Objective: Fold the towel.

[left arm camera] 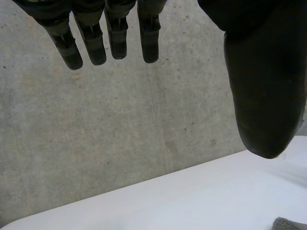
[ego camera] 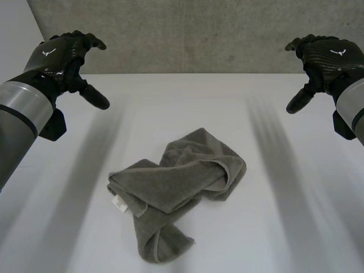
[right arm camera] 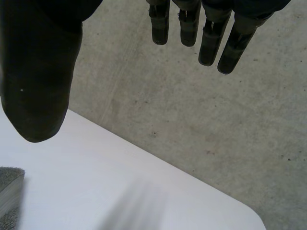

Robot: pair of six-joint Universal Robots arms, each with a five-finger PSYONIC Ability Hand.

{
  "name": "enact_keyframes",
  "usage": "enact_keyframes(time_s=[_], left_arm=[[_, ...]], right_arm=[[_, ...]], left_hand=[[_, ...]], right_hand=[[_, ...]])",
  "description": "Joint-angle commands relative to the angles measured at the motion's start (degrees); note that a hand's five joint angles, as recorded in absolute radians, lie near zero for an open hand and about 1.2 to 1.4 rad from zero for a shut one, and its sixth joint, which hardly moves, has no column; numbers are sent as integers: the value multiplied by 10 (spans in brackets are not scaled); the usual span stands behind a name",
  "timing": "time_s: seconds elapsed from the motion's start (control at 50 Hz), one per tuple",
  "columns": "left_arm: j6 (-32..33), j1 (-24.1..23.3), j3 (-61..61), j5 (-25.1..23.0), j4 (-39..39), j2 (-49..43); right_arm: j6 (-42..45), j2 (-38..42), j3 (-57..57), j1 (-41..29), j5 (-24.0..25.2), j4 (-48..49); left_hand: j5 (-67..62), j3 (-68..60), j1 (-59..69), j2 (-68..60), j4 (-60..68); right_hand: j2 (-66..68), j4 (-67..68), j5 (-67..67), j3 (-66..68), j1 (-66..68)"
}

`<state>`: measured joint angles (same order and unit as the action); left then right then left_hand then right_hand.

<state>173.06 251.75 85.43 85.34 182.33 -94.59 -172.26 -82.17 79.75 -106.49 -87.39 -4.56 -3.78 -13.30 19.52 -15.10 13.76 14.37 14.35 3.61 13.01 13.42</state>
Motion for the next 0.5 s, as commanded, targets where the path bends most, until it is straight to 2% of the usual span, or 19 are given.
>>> enact_keyframes(time_s=[0.02, 0.14, 0.16, 0.2, 0.22, 0.24, 0.26, 0.28, 0.3, 0.32, 0.34, 0.36, 0.38, 0.4, 0.42, 0.44, 0.46, 0.48, 0.5], left_arm=[[-2, 0, 5, -1, 3, -2], [-5, -5, 30, -2, 36, -10], [20, -85, 33, 113, 57, -34], [6, -21, 8, 29, 15, -9], [22, -85, 33, 113, 60, -36], [6, -21, 8, 29, 15, -9], [22, -85, 31, 112, 61, -40], [6, -21, 8, 28, 15, -10], [22, -85, 24, 112, 56, -45], [6, -24, 7, 32, 16, -13], [22, -85, 24, 112, 56, -45], [7, -25, 7, 34, 17, -13], [22, -85, 20, 111, 51, -48], [8, -31, 8, 41, 19, -17], [22, -85, 17, 110, 40, -49], [9, -33, 8, 43, 17, -18], [22, -85, 17, 110, 40, -49], [9, -33, 8, 43, 17, -18], [21, -85, 15, 111, 29, -48]], right_arm=[[-2, 2, 1, -1, 1, 1], [-13, 10, 19, -6, 6, 23], [-44, 1, 93, -14, 43, 84], [-11, -1, 26, -3, 11, 28], [-43, -1, 101, -13, 44, 108], [-11, -1, 26, -3, 11, 28], [-42, 0, 97, -13, 41, 114], [-11, -1, 25, -3, 10, 29], [-42, 2, 88, -13, 42, 95], [-12, 0, 26, -4, 12, 28], [-42, 2, 88, -13, 42, 95], [-13, 0, 27, -4, 13, 30], [-45, 5, 77, -13, 42, 64], [-16, 1, 30, -5, 15, 27], [-48, 10, 66, -13, 45, 28], [-18, 3, 29, -5, 17, 19], [-48, 11, 66, -13, 45, 28], [-18, 3, 28, -5, 17, 19], [-47, 15, 60, -13, 47, 5]], left_hand=[[22, 33, -80, 35, -38], [20, 33, -78, 34, -38], [-72, 33, 14, -59, -38], [-20, 8, 5, -16, -10], [-77, 33, 20, -64, -38], [-20, 8, 5, -16, -10], [-69, 33, 11, -56, -38], [-18, 8, 3, -14, -9], [-57, 33, 0, -44, -38], [-19, 9, 0, -13, -10], [-57, 33, 0, -44, -38], [-20, 9, 0, -13, -10], [-49, 33, -9, -35, -38], [-22, 10, -2, -12, -11], [-50, 33, -7, -37, -38], [-23, 10, -2, -13, -11], [-50, 33, -7, -37, -38], [-23, 10, -2, -13, -11], [-53, 33, -4, -40, -38]], right_hand=[[-44, -44, -36, -30, -34], [-44, -44, -36, -30, -34], [33, -44, 40, -30, 42], [6, -11, 8, -8, 9], [24, -44, 32, -30, 34], [6, -11, 8, -8, 9], [-34, -44, -26, -30, -24], [-8, -11, -6, -8, -5], [-44, -44, -36, -30, -34], [-11, -12, -9, -8, -7], [-44, -44, -36, -30, -34], [-11, -12, -9, -8, -7], [-44, -44, -36, -30, -34], [-13, -13, -10, -9, -9], [-44, -44, -36, -30, -34], [-13, -13, -11, -9, -9], [-44, -44, -36, -30, -34], [-13, -13, -11, -9, -9], [-44, -44, -36, -30, -34]])
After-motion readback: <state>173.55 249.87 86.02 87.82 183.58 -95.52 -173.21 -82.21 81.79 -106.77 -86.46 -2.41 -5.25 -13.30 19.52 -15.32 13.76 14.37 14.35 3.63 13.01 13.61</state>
